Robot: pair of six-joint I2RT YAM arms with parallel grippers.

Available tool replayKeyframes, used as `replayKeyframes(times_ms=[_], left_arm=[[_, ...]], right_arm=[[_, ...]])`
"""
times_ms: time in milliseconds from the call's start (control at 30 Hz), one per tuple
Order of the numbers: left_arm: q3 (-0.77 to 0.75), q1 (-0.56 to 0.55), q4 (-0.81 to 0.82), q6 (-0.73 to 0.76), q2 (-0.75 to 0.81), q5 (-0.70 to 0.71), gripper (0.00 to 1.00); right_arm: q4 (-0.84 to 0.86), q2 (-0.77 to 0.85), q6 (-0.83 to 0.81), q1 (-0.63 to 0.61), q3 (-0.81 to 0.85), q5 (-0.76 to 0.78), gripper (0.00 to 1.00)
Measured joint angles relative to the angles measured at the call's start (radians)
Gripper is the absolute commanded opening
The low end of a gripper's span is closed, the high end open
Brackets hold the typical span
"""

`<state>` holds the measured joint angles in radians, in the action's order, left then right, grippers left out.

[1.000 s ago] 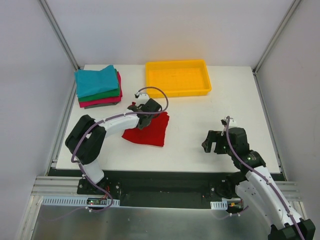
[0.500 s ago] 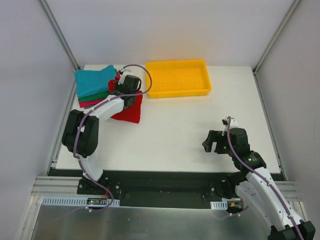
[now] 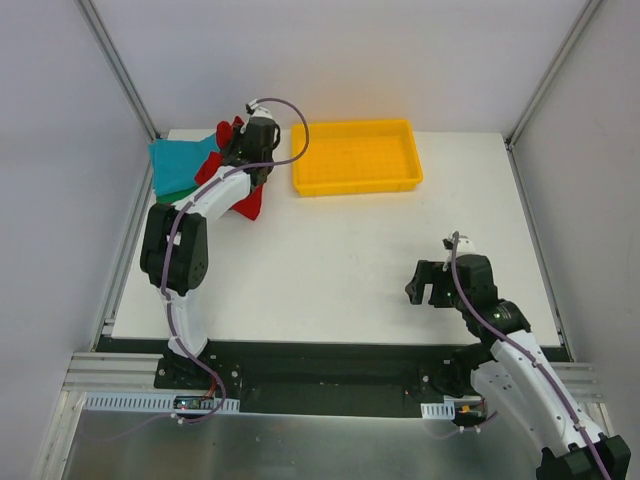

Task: Fold and stack the t-shirts
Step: Put the neatly folded tshirt into the corner of the board with the left arm

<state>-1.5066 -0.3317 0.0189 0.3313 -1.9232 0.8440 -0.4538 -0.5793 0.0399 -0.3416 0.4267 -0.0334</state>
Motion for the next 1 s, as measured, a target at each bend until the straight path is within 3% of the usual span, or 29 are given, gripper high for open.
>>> replayKeyframes(times_ms=[667, 1000], left_arm=[[-0.295, 0.013, 0.014, 0.219, -0.035, 0.005, 0.00], [-0.320, 0.047, -0.008, 0.245, -0.035, 0.002, 0.00]], right_arm=[[0.000, -0.011, 0.000, 0.000, 0.000, 0.002, 0.96], [0.000, -0.010, 0.000, 0.000, 0.000, 0.009, 0.96]])
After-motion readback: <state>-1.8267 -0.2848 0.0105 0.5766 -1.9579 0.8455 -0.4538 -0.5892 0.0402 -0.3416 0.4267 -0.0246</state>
